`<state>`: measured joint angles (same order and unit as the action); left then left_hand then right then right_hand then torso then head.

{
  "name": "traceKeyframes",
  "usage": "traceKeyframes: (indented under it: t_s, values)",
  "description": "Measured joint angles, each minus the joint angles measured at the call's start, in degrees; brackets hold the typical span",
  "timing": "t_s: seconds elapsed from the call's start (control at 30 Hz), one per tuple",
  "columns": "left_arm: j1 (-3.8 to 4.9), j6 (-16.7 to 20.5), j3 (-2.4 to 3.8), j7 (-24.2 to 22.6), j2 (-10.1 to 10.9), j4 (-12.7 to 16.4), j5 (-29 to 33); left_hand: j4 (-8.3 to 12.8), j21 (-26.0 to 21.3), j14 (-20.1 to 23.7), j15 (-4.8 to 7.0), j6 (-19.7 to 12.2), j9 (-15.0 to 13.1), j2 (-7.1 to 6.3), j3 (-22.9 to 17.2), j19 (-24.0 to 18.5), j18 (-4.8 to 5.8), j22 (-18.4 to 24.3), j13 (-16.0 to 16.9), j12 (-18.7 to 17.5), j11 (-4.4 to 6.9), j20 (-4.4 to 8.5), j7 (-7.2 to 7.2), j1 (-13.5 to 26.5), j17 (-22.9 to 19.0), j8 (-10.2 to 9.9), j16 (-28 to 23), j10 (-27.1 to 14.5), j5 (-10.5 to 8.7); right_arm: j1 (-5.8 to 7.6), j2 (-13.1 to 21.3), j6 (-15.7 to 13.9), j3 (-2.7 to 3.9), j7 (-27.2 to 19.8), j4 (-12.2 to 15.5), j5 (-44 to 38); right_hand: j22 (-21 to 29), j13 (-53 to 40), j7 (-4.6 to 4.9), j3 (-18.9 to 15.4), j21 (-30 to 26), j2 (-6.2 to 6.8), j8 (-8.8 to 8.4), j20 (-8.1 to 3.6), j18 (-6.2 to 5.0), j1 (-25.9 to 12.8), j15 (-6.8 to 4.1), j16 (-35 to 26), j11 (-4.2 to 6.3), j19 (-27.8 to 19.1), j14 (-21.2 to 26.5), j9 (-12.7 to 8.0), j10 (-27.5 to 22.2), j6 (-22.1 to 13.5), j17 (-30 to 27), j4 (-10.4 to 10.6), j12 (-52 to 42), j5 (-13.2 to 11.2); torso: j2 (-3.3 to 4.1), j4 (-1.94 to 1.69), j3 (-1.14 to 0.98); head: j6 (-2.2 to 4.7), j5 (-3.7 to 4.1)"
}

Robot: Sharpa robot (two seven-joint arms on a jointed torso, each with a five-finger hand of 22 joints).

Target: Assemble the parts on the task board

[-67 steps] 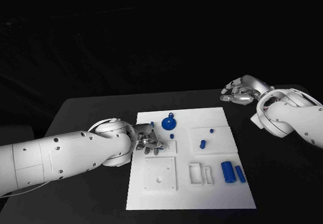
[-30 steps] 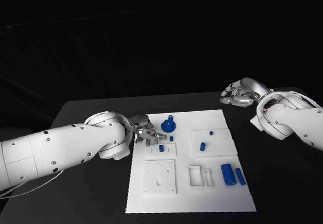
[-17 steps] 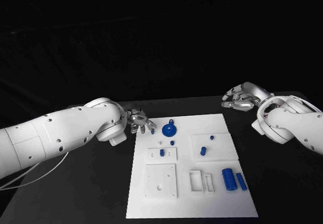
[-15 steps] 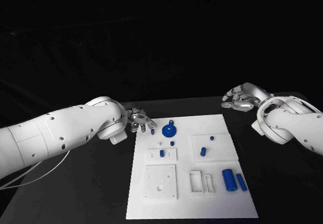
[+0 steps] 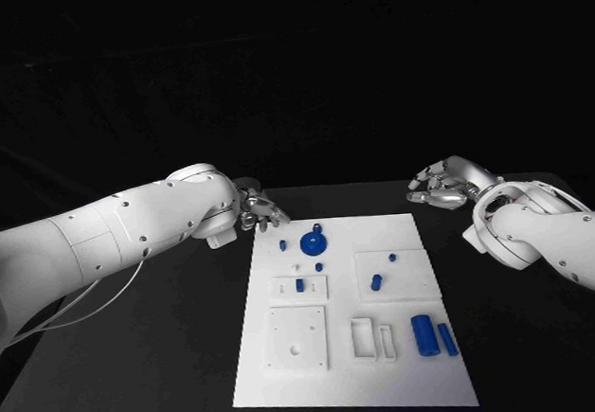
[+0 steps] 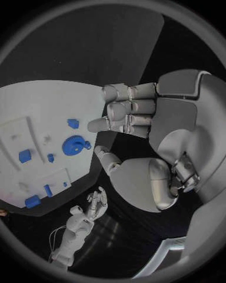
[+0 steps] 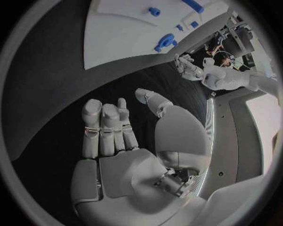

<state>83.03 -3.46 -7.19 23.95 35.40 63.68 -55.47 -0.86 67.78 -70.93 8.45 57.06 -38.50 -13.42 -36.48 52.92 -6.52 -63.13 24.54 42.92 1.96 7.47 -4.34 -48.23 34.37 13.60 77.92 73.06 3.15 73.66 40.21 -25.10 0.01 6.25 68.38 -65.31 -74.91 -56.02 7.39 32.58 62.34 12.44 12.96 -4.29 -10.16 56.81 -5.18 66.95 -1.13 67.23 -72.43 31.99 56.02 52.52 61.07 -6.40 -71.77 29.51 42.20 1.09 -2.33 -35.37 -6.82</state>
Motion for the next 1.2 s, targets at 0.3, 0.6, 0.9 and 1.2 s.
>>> traceKeyframes:
  t_s: [0.3,0.6,0.9,1.2]
  values:
    - [-0.05,-3.22,-0.03,0.08,-3.08,-4.81,-2.17,-0.53,0.00,0.08,-0.10,-0.08,0.00,0.23,0.21,0.00,0.23,0.00,0.07,0.00,0.00,0.00,0.06,0.22,0.00,0.22,0.00,0.00,0.00,0.00,-0.22,0.02,0.00,-0.03,0.05,0.04,0.00,0.00,-0.06,0.00,0.00,0.00,0.00,0.01,0.00,0.00,0.00,0.00,0.00,0.00,0.00,-0.03,0.00,0.06,0.00,0.00,0.00,0.23,0.03,0.00,0.05,-0.16,-0.14]
    - [-1.23,-5.12,-0.06,-0.01,-4.62,-7.63,-4.18,-1.18,0.00,0.01,-0.20,-0.25,0.00,0.24,0.54,0.00,0.30,-0.01,0.07,0.00,0.01,0.00,-0.05,0.70,0.01,0.22,0.00,0.00,0.00,0.00,-0.28,0.03,0.00,-0.07,0.11,0.06,0.00,0.00,-0.09,0.00,0.00,0.00,0.00,0.01,0.00,0.00,0.00,0.00,0.00,-0.01,0.00,-0.03,0.00,0.09,0.00,0.00,0.01,0.23,0.04,0.00,0.12,-0.44,0.08]
    - [-2.28,-6.08,-0.05,-0.26,-5.32,-8.22,-4.80,-2.68,0.00,0.10,-0.29,-0.38,-0.23,0.55,0.90,0.00,0.33,-0.15,0.24,0.00,0.01,0.00,-0.03,1.70,0.13,0.78,0.00,0.00,0.00,0.00,-0.36,0.05,0.00,-0.08,0.13,0.07,0.00,0.05,-0.11,0.00,0.00,0.00,0.00,0.02,0.00,0.00,0.00,0.00,0.00,-0.01,0.00,-0.02,0.00,0.11,0.00,0.00,0.01,0.23,0.03,-0.07,0.13,-0.71,0.40]
    - [-2.52,-6.95,-0.05,-0.40,-5.40,-8.65,-5.07,-3.77,0.00,0.10,-0.31,-0.40,-0.37,0.30,1.24,0.00,0.34,-0.28,0.30,0.00,0.01,0.00,-0.01,2.46,0.23,0.90,0.00,0.00,0.00,0.00,-0.37,0.07,0.00,-0.10,0.10,0.08,0.00,0.05,0.02,0.00,0.00,0.00,0.00,0.09,0.00,0.00,0.00,0.00,0.00,-0.09,0.00,-0.02,0.00,-0.02,0.00,0.00,0.01,0.23,-0.07,-0.13,0.13,-0.87,0.40]
